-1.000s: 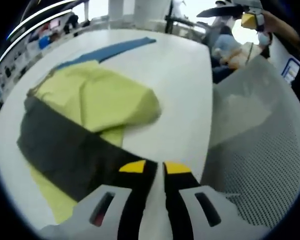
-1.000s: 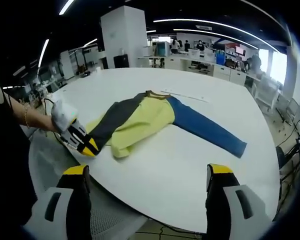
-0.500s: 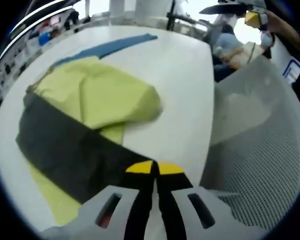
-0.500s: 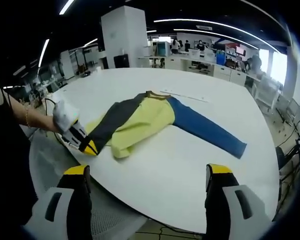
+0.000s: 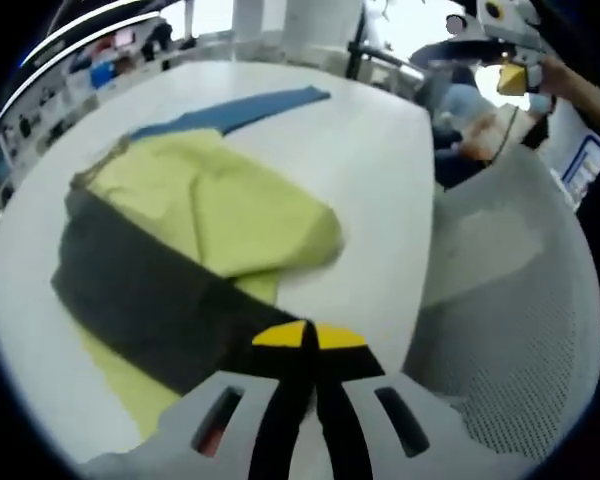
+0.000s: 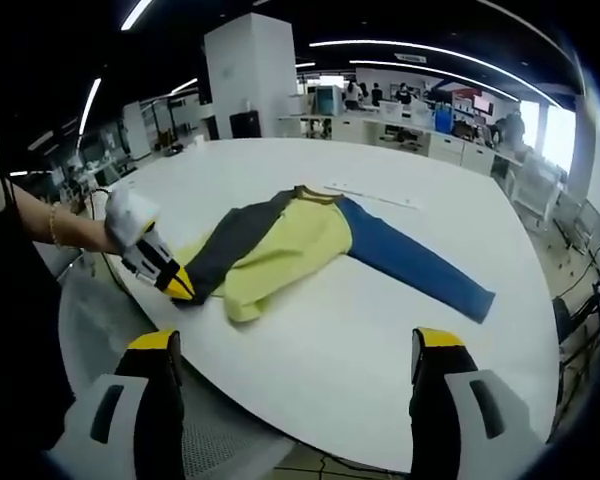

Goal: Fold the garment on the visible template until the final outline fits inside the template.

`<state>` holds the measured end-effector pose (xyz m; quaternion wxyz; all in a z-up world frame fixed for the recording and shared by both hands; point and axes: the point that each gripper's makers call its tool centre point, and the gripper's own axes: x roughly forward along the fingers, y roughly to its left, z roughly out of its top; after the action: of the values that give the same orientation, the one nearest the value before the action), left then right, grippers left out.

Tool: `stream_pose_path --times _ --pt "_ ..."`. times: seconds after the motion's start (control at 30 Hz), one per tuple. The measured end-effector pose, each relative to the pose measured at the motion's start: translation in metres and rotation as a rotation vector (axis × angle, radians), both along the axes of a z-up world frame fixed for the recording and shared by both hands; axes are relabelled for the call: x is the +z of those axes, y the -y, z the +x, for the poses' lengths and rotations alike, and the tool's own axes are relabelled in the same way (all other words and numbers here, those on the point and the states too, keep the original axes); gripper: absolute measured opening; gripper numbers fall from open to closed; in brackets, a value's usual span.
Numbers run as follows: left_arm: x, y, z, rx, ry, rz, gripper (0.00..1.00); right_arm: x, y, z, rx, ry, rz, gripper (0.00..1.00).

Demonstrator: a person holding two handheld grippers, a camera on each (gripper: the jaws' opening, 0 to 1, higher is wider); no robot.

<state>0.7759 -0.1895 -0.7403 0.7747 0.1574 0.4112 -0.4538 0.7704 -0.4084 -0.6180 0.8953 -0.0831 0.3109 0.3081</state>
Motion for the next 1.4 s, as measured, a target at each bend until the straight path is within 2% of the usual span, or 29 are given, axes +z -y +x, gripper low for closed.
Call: stream_pose_path --times 0.07,0.27,0.57,0.7,0.93,1.4 --pt "0.008 -0.003 0.006 0.015 0.006 -0.009 0.0 0.0 -0.001 0.001 0.002 0.0 -0.001 0.95" --pt "0.041 -0.021 0.033 0.14 0.044 -0.077 0.0 0.001 -0.002 0.001 0.005 0.003 0.002 0.95" --pt "0.066 -0.084 0.068 0.318 0.129 -0.067 0.0 0.0 -0.003 0.002 0.002 0.0 0.004 0.94" --pt "0.079 -0.105 0.076 0.392 0.161 -0.068 0.0 -0.001 -0.005 0.002 0.005 -0.002 0.005 0.94" --pt "0.09 -0.153 0.09 0.567 0.21 -0.077 0.0 -0.001 -0.006 0.004 0.012 -0.005 0.0 0.94" --pt "0.096 -0.218 0.103 0.754 0.237 -0.091 0.0 -0.001 -0.007 0.006 0.017 -0.01 -0.008 0.94"
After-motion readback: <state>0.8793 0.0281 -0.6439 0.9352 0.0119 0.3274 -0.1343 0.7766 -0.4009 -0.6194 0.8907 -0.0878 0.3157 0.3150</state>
